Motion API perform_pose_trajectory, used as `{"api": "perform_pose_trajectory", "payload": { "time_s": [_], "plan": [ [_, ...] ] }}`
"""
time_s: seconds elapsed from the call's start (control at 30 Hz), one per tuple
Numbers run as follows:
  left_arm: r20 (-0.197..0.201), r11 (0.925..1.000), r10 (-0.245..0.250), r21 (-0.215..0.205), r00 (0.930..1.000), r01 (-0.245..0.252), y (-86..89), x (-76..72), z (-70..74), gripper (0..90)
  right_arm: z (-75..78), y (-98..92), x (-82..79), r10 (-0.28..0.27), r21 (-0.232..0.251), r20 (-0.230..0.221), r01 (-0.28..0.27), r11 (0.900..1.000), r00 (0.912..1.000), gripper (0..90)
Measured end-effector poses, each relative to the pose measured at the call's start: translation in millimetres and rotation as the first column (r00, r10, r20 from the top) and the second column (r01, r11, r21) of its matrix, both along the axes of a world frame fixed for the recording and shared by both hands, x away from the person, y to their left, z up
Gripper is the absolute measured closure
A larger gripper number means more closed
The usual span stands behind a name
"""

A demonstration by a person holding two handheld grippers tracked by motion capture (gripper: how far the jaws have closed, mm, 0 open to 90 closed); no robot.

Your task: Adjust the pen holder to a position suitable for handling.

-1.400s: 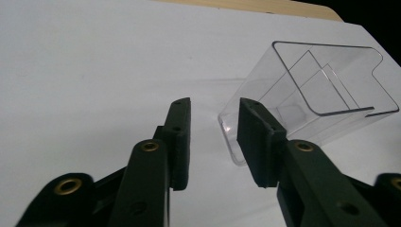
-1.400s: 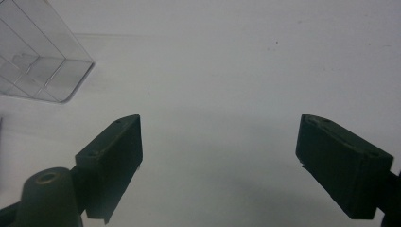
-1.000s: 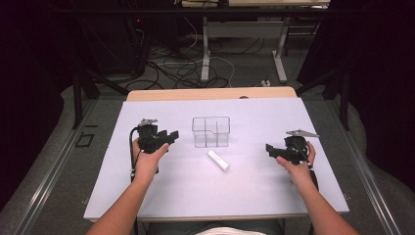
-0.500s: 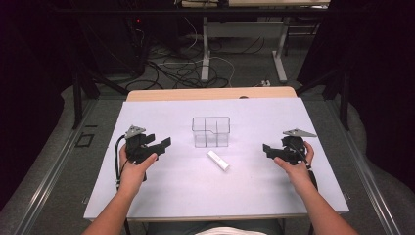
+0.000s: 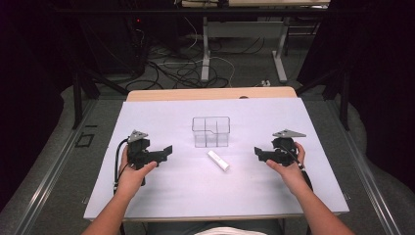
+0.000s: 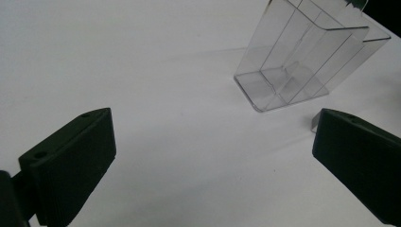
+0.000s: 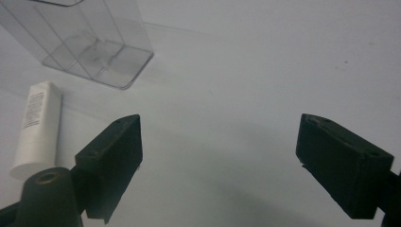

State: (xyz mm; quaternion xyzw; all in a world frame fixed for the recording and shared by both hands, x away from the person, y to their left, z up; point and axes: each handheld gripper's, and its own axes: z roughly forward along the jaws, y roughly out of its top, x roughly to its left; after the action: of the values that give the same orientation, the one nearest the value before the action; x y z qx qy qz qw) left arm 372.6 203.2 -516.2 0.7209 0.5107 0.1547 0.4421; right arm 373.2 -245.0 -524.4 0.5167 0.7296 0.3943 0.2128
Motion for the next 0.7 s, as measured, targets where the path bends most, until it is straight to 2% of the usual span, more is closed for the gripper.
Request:
{"api": "perform_pose_trajectory", "payload": {
  "time_s": [0.07, 0.2, 0.23, 0.3, 0.4, 0.53, 0.6, 0.63, 0.7],
  "plan": [
    [0.008, 1.0000, 0.001, -0.001, 1.0000, -0.001, -2.7, -0.1, -2.1, 0.2, 1.3, 5.9, -1.1, 0.026, -0.006, 0.000, -0.026, 1.000, 0.9997, 15.2],
    [0.009, 0.9999, -0.010, 0.006, 0.9999, 0.010, -5.7, 0.1, -3.9, 0.2, 2.9, 22.5, -2.6, 0.094, -0.049, -0.014, -0.095, 0.994, 0.9954, 18.3],
    [0.011, 0.9999, -0.013, 0.007, 0.9999, 0.013, -6.0, -0.3, -4.1, 0.2, 2.8, 26.8, -2.6, 0.115, -0.061, -0.031, -0.117, 0.991, 0.9929, 20.8],
    [0.011, 0.9999, -0.016, 0.005, 0.9998, 0.016, -6.3, -1.4, -4.6, 0.2, 2.2, 35.1, -2.9, 0.164, -0.053, -0.079, -0.168, 0.984, 0.9833, 27.2],
    [0.009, 0.9998, -0.022, 0.003, 0.9997, 0.022, -6.6, -2.0, -5.2, 0.3, 1.0, 44.8, -4.2, 0.213, -0.066, -0.116, -0.221, 0.973, 0.9702, 33.3],
    [0.014, 0.9998, -0.017, 0.001, 0.9998, 0.017, -5.3, -2.3, -5.1, 0.7, 1.1, 54.8, -1.6, 0.246, -0.080, -0.137, -0.259, 0.963, 0.9595, 35.8],
    [0.013, 0.9999, -0.015, 0.002, 0.9998, 0.015, -4.7, -2.3, -5.5, 1.1, 2.1, 60.6, 0.9, 0.252, -0.069, -0.138, -0.263, 0.962, 0.9577, 36.4],
    [0.009, 0.9998, -0.019, 0.005, 0.9998, 0.019, -4.4, -2.3, -5.5, 1.2, 1.0, 63.7, 2.7, 0.262, -0.045, -0.113, -0.269, 0.962, 0.9583, 36.5],
    [0.007, 0.9998, -0.020, 0.008, 0.9998, 0.020, -4.6, -2.5, -6.0, 1.4, 2.5, 70.8, 4.0, 0.267, -0.062, -0.132, -0.276, 0.959, 0.9547, 36.8]
  ]
}}
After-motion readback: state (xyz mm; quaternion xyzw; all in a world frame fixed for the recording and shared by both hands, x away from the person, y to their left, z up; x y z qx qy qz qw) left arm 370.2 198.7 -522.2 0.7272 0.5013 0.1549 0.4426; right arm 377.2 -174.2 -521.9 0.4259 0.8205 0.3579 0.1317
